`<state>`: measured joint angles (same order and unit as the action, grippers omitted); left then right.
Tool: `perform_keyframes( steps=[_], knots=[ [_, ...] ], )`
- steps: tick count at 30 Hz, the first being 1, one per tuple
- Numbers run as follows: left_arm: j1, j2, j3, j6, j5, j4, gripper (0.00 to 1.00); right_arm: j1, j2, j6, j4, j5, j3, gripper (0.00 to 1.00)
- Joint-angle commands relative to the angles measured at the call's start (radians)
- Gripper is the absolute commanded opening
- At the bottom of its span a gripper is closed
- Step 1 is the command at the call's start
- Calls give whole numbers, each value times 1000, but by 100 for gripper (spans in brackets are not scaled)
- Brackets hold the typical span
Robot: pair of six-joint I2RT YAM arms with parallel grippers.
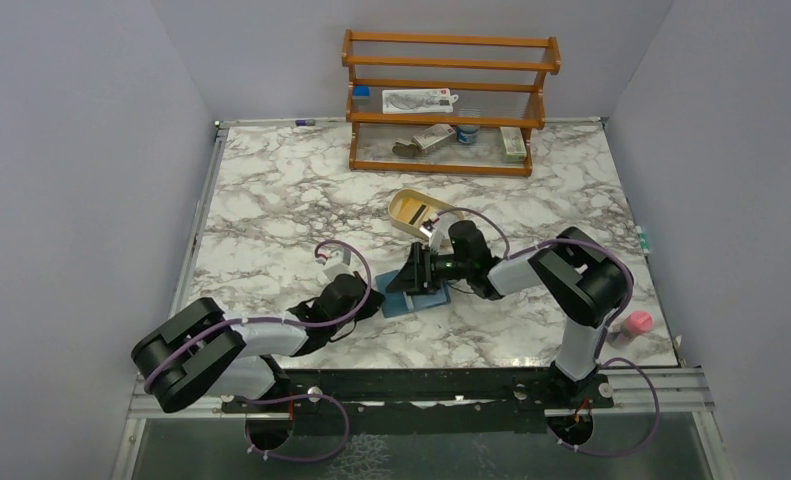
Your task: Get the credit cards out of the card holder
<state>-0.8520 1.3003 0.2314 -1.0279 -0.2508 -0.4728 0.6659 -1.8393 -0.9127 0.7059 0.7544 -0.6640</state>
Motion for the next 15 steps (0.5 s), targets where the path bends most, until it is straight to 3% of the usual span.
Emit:
perform_keyframes(
  steps=[1, 6, 15],
  knots=[
    [-3, -30, -23, -10, 3, 68, 0, 47, -37, 29, -52, 37, -24, 70],
    [-2, -73, -31, -22, -8, 70, 0, 67, -83, 38, -120, -11, -48, 69],
    [-2, -111, -33, -29, -13, 71, 0, 95, -130, -43, -34, 8, -65, 68]
  ],
)
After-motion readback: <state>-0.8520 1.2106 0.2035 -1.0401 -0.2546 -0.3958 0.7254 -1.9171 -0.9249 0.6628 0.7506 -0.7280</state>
